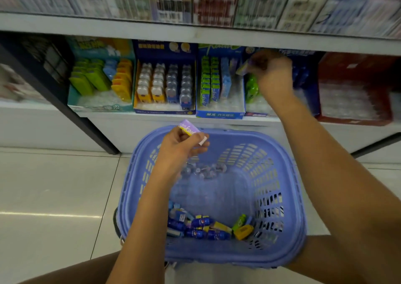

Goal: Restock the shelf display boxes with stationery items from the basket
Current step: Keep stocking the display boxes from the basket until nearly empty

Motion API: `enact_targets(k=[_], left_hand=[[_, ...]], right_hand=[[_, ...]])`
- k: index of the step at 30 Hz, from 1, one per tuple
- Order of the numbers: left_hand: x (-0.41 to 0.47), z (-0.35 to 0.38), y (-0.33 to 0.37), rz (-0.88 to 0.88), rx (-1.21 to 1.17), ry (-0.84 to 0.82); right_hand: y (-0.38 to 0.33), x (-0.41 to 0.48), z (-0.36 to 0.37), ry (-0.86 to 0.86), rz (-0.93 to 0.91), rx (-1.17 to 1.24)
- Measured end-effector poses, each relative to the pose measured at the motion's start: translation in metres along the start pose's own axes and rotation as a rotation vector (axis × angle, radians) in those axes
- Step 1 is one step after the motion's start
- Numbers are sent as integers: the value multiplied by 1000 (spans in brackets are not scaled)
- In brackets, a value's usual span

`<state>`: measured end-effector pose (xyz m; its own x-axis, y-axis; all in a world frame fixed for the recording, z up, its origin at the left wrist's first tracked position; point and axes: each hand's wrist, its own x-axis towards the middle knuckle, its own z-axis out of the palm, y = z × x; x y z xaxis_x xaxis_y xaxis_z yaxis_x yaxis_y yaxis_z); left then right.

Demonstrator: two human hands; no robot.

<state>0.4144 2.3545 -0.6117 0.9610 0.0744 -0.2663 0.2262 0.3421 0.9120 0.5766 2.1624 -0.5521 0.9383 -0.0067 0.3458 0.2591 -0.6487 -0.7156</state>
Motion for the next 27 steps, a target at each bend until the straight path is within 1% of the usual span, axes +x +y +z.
enact_targets(k=[3,8,13,16,18,20,21,22,24,25,26,27], left_hand=[[-2,4,3,10,23,-6],[-1,9,4,4,86,0],[4,12,0,2,135,-7],[8,16,-1,27,175,28],[10,17,-2,47,219,41],[12,17,-2,70,262,51],[13,18,-2,86,287,57],[14,19,-2,106,311,62],[19,24,-1,149,348,62],[21,28,0,175,375,52],[25,32,2,208,410,39],[28,37,3,245,439,32]], right_hand=[[3,28,16,-122,60,-126],[13,52,30,-321,57,-292],[18,63,37,-353,66,-353],[15,65,39,-380,100,-365],[7,58,35,-342,109,-331],[-4,39,23,-258,87,-291],[-7,26,15,-263,91,-235],[-13,9,6,-344,106,-131],[-24,-27,-7,-644,138,91],[-25,-41,-11,-744,127,152],[-24,-50,-11,-775,113,210],[-22,-53,-10,-751,105,262]])
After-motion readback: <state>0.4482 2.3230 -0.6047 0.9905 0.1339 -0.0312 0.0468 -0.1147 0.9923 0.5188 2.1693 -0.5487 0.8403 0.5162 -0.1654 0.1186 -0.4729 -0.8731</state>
